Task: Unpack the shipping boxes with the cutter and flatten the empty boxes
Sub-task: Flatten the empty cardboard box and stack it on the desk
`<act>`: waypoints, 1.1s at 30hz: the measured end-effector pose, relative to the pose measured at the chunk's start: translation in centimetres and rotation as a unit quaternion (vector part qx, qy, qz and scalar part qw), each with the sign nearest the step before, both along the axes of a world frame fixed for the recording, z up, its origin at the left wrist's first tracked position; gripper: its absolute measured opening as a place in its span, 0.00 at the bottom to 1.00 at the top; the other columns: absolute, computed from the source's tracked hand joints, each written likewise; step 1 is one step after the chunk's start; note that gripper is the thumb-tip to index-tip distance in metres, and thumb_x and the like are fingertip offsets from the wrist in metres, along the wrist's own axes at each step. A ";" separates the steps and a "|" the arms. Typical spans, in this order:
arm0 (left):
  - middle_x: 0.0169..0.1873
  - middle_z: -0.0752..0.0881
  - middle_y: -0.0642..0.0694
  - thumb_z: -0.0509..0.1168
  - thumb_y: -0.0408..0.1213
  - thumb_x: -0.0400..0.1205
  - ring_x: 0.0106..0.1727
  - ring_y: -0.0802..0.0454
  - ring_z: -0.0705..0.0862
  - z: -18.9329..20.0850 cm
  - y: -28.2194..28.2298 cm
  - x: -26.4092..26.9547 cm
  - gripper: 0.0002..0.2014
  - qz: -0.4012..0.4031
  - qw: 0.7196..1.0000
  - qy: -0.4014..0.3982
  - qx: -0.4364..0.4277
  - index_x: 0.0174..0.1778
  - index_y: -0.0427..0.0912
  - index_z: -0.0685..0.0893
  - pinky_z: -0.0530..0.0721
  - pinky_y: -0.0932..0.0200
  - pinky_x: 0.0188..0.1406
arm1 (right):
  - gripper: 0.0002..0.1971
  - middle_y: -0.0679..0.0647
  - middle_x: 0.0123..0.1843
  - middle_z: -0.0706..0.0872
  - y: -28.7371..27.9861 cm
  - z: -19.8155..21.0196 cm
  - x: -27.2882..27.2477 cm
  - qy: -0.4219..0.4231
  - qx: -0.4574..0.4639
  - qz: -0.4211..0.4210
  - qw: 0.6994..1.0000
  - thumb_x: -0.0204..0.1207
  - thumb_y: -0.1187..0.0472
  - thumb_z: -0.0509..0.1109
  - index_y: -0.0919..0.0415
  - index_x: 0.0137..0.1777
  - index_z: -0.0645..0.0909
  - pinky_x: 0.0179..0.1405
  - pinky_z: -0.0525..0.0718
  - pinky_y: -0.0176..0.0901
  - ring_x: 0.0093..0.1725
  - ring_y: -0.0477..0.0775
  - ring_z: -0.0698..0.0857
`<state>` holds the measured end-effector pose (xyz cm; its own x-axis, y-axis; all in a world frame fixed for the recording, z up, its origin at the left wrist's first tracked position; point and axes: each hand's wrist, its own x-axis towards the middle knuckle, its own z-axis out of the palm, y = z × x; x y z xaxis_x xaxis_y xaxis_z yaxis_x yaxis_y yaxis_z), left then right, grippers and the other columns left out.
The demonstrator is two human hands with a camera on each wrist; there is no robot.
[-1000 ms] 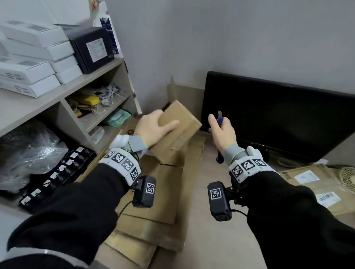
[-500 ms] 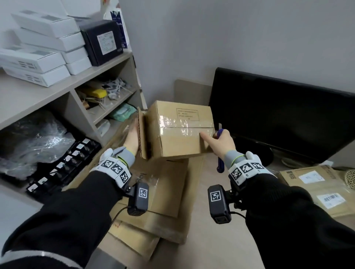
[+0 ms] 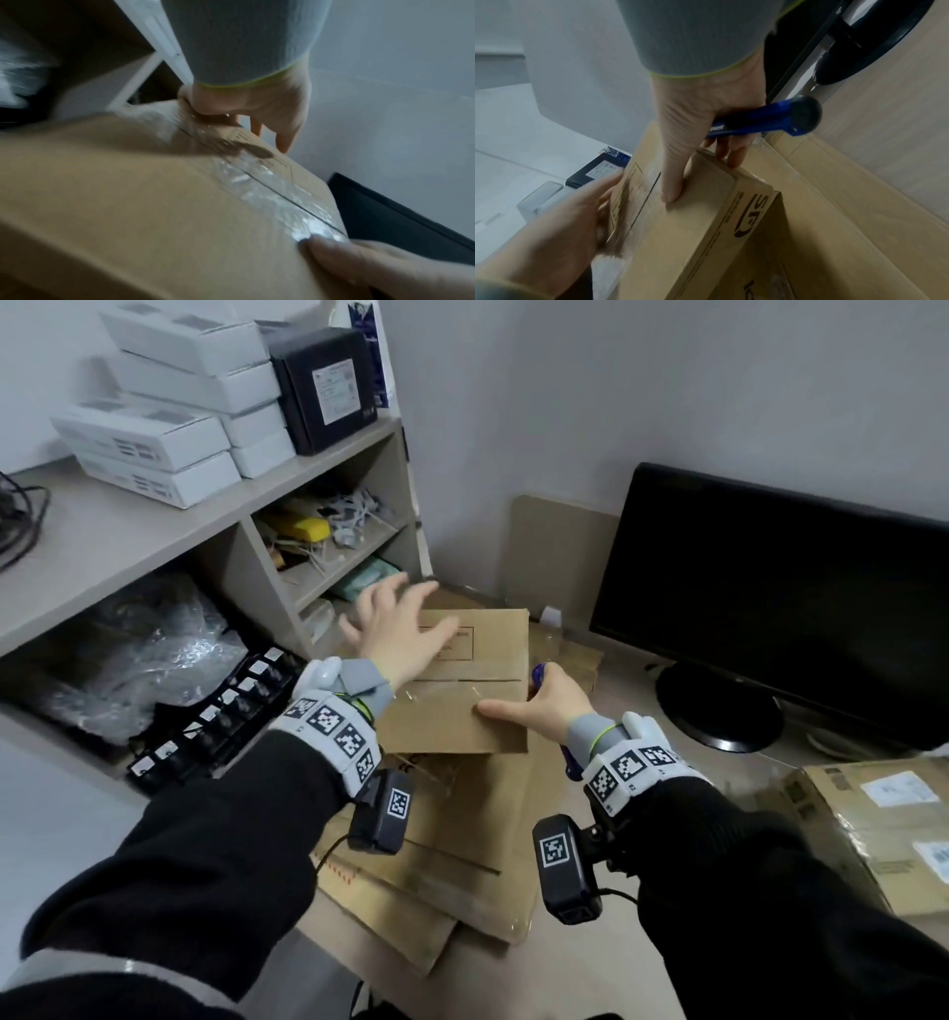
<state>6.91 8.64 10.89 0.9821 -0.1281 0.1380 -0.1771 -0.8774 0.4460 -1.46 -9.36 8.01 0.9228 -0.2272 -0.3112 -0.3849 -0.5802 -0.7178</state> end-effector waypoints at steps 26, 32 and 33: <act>0.80 0.65 0.51 0.50 0.60 0.83 0.82 0.47 0.55 -8.5 -5.1 -0.3 0.25 -0.109 0.952 0.225 0.174 0.77 0.63 0.65 0.36 0.21 0.73 | 0.10 0.54 0.44 0.83 -1.2 -6.9 0.8 0.127 0.159 -0.057 0.977 0.85 0.54 0.51 0.58 0.56 0.71 0.23 0.67 0.35 0.43 0.58 0.87; 0.80 0.64 0.52 0.48 0.67 0.80 0.81 0.44 0.58 -8.3 -5.6 0.2 0.32 -0.097 0.944 0.241 0.204 0.79 0.59 0.64 0.39 0.22 0.73 | 0.09 0.56 0.50 0.85 -1.2 -6.9 1.6 0.081 0.152 -0.050 0.984 0.86 0.53 0.52 0.55 0.60 0.68 0.20 0.67 0.34 0.47 0.57 0.89; 0.80 0.64 0.52 0.48 0.68 0.79 0.81 0.44 0.58 -8.3 -5.6 0.3 0.33 -0.094 0.942 0.248 0.206 0.79 0.58 0.64 0.39 0.22 0.73 | 0.08 0.56 0.51 0.85 -1.2 -7.0 1.7 0.081 0.151 -0.045 0.984 0.86 0.53 0.52 0.54 0.59 0.68 0.20 0.67 0.34 0.47 0.57 0.89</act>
